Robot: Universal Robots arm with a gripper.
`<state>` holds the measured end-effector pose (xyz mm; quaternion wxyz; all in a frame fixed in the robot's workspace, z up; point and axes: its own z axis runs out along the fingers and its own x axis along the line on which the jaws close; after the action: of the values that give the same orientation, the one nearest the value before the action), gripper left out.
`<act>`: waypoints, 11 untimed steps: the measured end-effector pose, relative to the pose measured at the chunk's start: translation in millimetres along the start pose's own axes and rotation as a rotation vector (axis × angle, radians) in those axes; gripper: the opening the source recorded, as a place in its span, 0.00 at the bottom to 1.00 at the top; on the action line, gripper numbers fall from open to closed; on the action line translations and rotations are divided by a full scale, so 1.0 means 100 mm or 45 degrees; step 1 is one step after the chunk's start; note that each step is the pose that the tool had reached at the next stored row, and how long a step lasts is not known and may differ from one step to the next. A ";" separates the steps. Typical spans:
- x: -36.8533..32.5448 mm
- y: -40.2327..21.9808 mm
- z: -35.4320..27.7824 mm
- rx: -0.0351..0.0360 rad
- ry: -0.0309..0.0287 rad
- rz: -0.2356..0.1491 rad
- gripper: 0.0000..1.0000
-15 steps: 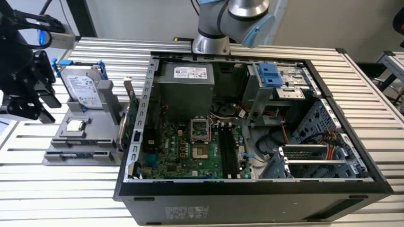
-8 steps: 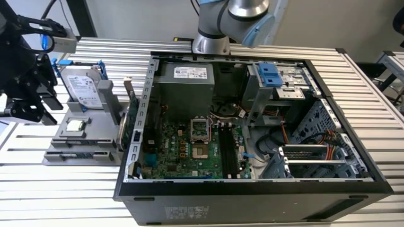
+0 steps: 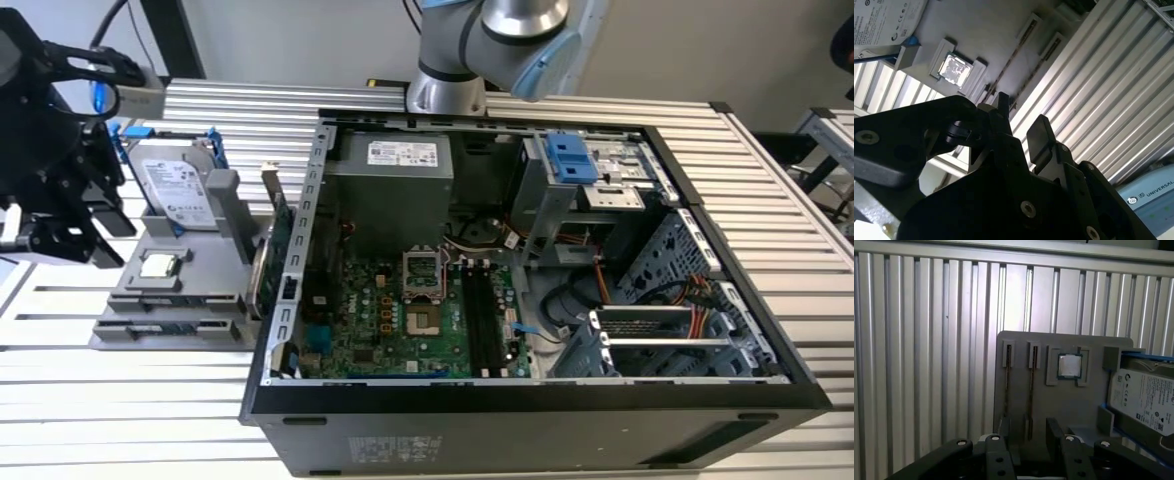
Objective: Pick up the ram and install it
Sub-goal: 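Pick up the ram and move it above insertion slot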
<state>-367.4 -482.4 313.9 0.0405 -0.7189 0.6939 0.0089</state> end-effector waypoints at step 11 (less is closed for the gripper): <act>-0.001 0.004 0.032 0.0017 0.0000 0.000 1.00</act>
<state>-367.7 -482.1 310.7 0.0410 -0.7189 0.6938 0.0085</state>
